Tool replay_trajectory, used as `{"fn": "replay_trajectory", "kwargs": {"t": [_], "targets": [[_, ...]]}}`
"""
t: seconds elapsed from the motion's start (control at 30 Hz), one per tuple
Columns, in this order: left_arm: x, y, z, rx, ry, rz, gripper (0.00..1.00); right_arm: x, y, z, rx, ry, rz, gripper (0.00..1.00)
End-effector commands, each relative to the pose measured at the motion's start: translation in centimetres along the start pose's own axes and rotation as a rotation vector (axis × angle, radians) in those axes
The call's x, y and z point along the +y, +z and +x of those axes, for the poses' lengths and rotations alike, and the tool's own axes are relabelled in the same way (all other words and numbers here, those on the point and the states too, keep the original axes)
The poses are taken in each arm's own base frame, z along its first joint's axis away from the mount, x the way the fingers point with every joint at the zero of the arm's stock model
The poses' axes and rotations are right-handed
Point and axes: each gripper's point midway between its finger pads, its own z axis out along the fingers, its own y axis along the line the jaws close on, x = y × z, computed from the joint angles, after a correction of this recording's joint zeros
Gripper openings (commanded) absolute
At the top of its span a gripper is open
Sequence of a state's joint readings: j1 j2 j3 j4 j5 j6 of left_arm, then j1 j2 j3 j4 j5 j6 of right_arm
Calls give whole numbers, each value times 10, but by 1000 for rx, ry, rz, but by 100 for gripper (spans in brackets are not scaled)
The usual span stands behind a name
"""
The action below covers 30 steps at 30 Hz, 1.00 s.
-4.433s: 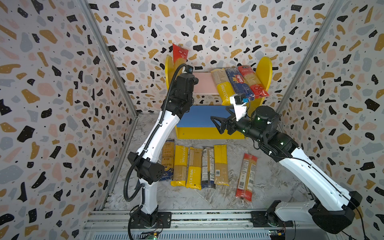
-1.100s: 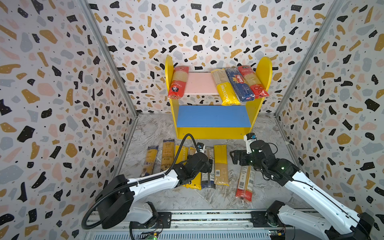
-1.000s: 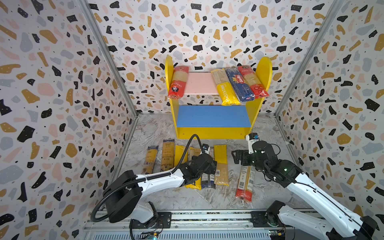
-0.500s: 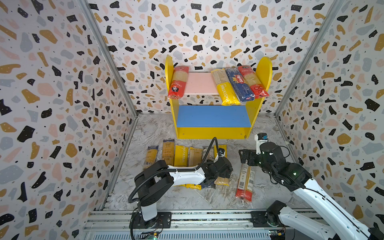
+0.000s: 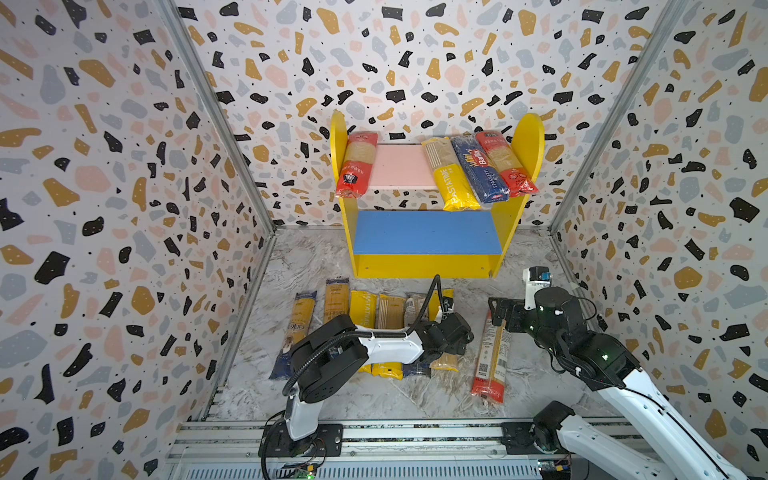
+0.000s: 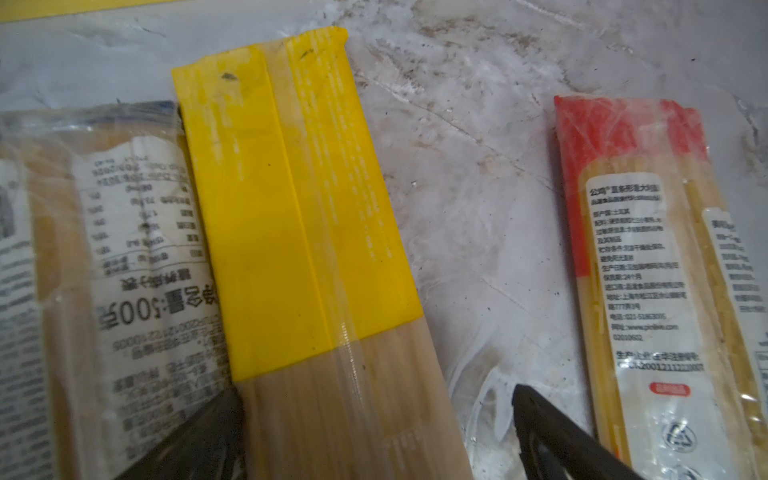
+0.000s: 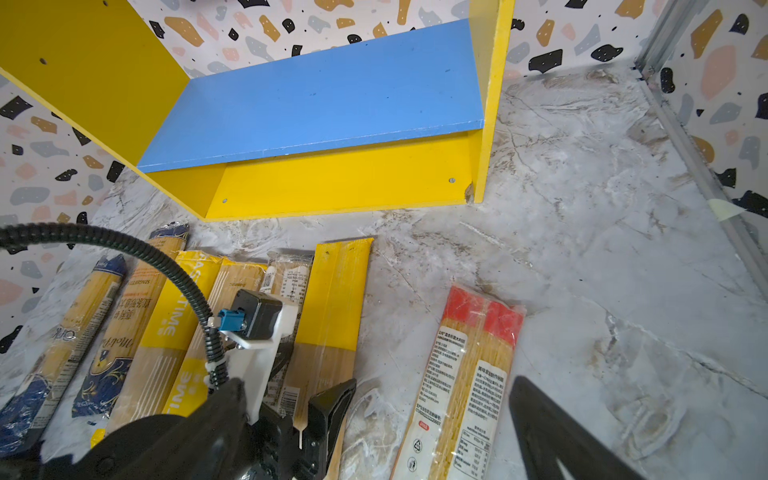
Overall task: Place and organize the pasta boxes and bags onto the shelf
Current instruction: 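Lower the left gripper onto the yellow-topped clear spaghetti bag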
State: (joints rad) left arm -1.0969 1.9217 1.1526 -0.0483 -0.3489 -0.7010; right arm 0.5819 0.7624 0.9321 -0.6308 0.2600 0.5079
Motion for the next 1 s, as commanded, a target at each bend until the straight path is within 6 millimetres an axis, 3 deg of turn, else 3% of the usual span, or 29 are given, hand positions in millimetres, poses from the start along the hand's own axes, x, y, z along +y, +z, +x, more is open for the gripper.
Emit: {"fn": "replay_trajectory", "kwargs": {"t": [0.0,0.13,0.37,0.67,0.97], "targets": [[-1,-2,-2,-9,-27,-11,100,-6,-3,3,6,-12,20,99],[-1,-2,1,-1,-27,-10,100,-11,1,6,17,-15,43,99],[-20,13,16,40,-9,29,98,-11,3,6,20,-11,40,99],[-36,26,-1,34,53,10,98,-15,4,6,28,-13,56,99],[-20,12,-8,-5,39,-65,100,-17,2,5,19,-11,57,99]]}}
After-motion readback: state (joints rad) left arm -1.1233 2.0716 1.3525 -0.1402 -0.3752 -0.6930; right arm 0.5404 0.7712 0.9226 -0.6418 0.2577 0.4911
